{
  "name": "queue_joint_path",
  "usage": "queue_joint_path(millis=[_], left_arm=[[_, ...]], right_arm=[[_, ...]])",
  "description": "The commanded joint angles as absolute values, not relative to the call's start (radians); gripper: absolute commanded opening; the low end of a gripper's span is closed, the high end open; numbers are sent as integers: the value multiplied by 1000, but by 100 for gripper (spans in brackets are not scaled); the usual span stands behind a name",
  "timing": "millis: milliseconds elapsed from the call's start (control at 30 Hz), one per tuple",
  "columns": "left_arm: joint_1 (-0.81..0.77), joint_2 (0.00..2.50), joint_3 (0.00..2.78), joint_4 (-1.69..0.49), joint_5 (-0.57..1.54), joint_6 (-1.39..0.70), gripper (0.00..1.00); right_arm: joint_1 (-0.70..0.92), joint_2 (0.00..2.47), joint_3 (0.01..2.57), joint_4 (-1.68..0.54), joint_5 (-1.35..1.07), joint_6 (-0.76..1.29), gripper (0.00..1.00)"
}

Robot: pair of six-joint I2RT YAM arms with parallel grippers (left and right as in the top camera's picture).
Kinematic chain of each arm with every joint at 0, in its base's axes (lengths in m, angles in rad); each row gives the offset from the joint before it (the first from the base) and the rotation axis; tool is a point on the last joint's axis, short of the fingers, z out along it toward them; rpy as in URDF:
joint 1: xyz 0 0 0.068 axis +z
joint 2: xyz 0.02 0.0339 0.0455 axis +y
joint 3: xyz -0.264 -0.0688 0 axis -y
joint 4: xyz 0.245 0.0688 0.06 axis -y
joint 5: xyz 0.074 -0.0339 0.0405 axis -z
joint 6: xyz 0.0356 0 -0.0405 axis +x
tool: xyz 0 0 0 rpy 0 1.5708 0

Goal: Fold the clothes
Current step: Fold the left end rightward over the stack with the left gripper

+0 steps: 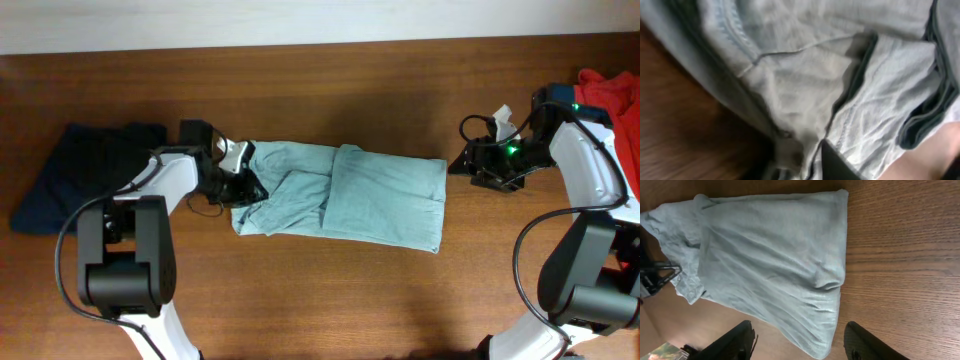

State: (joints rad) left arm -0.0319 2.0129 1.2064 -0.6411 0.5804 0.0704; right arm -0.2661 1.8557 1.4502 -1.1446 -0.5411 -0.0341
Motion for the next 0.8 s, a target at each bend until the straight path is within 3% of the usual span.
queue_joint_path(millis=[0,100,567,767], left_arm=[[-41,2083,1158,-654,516,75,10],[-35,2080,1173,-674,516,72,1],[-36,1872,1404,-914,437,43,0],[-159,1826,1493,-988,404,-9,1]], right_arm=[[-262,1842,1464,-1149,-554,-45,63],[-262,1842,1464,-1150,-554,-45,63],[-262,1842,1464,-1150,-554,-45,63],[-262,1842,1464,-1153,-554,-44,63]])
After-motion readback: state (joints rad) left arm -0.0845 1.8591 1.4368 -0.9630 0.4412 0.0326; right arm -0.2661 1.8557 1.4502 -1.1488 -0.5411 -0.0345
